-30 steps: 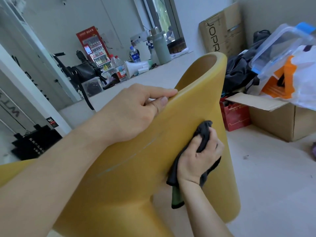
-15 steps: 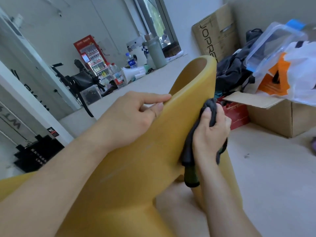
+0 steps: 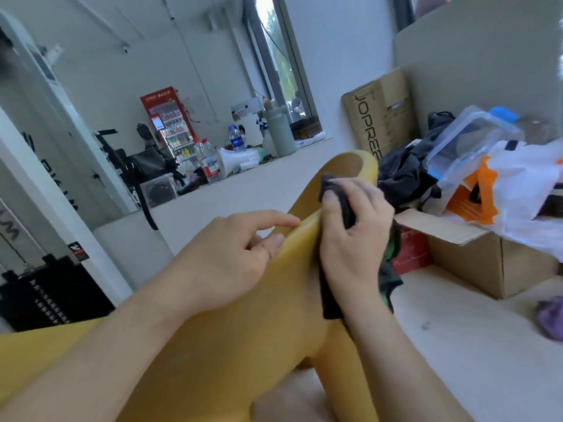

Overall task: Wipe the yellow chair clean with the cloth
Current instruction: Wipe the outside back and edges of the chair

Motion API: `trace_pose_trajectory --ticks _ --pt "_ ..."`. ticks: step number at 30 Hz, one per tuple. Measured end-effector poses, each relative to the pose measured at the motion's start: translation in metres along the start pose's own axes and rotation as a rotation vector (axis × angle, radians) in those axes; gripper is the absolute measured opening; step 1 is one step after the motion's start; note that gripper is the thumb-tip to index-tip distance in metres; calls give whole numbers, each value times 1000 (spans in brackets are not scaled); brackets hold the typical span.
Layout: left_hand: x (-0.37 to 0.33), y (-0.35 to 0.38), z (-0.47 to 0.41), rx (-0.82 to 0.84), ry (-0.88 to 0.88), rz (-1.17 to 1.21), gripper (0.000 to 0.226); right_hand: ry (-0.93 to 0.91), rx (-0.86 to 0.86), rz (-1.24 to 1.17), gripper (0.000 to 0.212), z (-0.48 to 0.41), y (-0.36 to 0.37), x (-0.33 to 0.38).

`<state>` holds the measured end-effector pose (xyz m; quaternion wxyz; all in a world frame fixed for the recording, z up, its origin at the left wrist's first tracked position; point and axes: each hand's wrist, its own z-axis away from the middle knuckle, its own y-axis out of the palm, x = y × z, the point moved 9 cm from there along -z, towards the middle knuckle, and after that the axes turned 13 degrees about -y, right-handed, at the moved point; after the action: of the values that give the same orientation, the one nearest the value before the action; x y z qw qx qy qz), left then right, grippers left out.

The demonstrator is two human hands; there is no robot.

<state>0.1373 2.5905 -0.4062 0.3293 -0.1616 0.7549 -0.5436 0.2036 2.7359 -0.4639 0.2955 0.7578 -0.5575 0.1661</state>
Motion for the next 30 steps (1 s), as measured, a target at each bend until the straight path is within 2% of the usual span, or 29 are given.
trace_pose_trajectory --ticks 3,5,6,8,10,11,13,16,18,19,20,23,24,26,28,30 --pt "4 -1 1 -36 0 -41 2 -362 263 175 22 11 19 72" --pt "6 -2 2 -51 -6 -80 7 -523 482 267 29 -7 28 70" --pt "7 -2 2 -52 -10 -99 9 -502 580 333 32 -23 32 52" --pt "9 -1 3 -34 -29 -113 10 -270 688 424 32 -62 33 0" --pt "8 1 6 -18 -25 -119 10 -74 638 419 36 -79 27 -22" --pt "8 2 6 -15 -16 -125 10 -91 615 408 40 -75 27 -15" --pt "7 0 7 -37 -7 -119 10 -264 593 372 45 -43 30 24" --pt "17 -15 18 -174 -38 -131 15 -515 669 243 38 12 33 89" --pt "21 -20 30 -244 -29 -217 24 -644 701 208 39 13 36 98" --pt "21 -20 34 -254 -8 -240 26 -651 689 237 41 1 39 83" --pt "21 -21 36 -256 8 -229 25 -600 653 295 43 -19 40 58" --pt "23 -18 37 -236 10 -183 15 -159 469 370 42 -71 22 -14" --pt "22 -18 38 -242 11 -181 14 -92 423 393 39 -64 18 -16" --pt "22 -20 40 -263 5 -165 13 -225 395 364 36 -25 21 25" --pt "23 -22 41 -286 7 -152 13 -395 408 222 34 13 26 77" --pt "23 -22 41 -287 13 -144 15 -566 462 195 36 19 27 89"
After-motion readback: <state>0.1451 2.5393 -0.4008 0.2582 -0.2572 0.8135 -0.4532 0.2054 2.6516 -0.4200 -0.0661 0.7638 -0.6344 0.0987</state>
